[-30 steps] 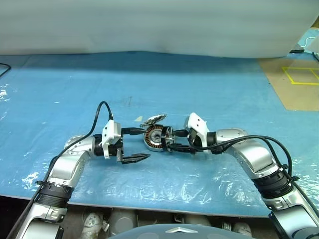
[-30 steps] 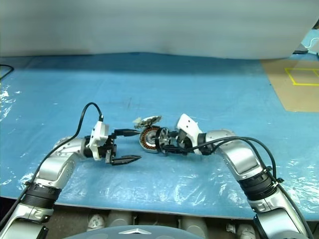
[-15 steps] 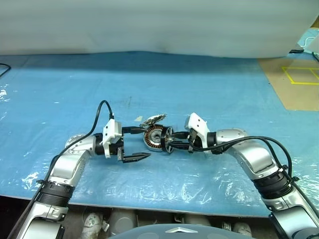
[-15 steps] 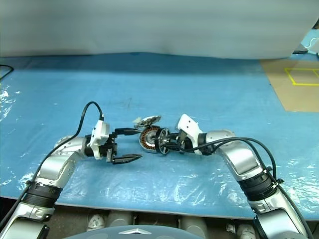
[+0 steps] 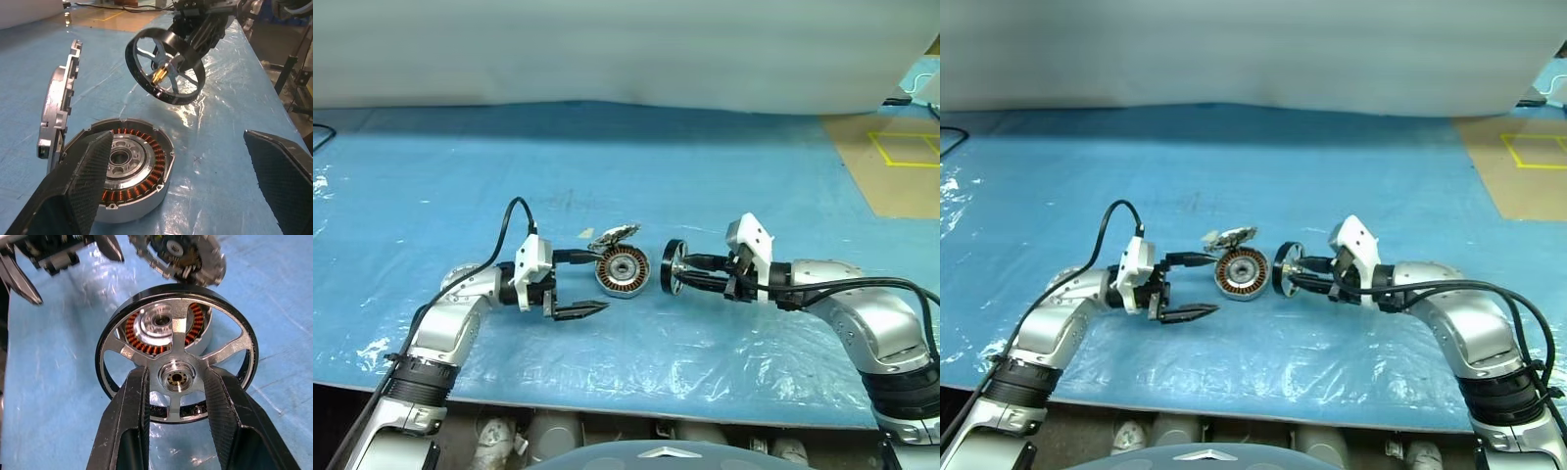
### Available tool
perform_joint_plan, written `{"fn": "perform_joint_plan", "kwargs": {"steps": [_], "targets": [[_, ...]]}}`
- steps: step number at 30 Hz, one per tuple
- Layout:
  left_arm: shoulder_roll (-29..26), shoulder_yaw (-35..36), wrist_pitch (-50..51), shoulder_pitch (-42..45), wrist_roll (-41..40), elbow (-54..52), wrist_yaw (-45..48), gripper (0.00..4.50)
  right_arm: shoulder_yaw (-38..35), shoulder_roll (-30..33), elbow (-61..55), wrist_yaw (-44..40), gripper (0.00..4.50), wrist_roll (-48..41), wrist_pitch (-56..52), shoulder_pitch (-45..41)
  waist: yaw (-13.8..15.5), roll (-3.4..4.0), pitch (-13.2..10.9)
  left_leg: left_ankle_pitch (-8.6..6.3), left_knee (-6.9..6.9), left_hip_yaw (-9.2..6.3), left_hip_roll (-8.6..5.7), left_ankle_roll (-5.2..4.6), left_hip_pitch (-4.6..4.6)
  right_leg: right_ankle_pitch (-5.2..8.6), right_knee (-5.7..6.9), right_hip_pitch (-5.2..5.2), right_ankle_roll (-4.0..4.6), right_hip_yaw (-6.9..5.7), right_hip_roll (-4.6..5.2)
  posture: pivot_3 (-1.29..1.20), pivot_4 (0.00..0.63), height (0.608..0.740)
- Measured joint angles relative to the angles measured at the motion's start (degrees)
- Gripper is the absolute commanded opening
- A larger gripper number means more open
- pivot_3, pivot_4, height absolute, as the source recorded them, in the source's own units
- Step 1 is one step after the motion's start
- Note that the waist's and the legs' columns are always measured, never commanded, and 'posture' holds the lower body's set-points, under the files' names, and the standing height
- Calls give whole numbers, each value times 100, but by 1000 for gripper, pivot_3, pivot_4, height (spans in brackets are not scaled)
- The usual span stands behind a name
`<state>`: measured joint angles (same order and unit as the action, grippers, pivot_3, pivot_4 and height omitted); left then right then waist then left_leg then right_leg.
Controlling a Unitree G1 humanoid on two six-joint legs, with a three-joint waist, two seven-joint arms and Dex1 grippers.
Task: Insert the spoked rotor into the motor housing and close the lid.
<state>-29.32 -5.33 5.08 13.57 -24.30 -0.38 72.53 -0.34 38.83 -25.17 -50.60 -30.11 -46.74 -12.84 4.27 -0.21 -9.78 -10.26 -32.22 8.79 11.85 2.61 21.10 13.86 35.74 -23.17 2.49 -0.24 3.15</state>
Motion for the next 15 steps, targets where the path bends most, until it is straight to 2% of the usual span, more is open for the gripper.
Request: {"fn": "perform_joint_plan", "kwargs": {"steps": [5, 15], "targets": [[3, -36, 46, 201, 3, 49, 67, 4500, 386, -450, -129, 216, 1208, -212, -203, -453, -14, 2, 1, 0, 0, 0, -1, 1, 4, 0, -3, 0, 0, -1, 1, 0, 150, 740], [-117, -26, 245, 4, -15, 136, 100, 4500, 1012, -469, 444, 80, 1208, -20, 5, -912, -13, 2, 1, 0, 2, -1, -1, 1, 9, 0, -5, -2, 0, -5, 1, 0, 150, 740]]}}
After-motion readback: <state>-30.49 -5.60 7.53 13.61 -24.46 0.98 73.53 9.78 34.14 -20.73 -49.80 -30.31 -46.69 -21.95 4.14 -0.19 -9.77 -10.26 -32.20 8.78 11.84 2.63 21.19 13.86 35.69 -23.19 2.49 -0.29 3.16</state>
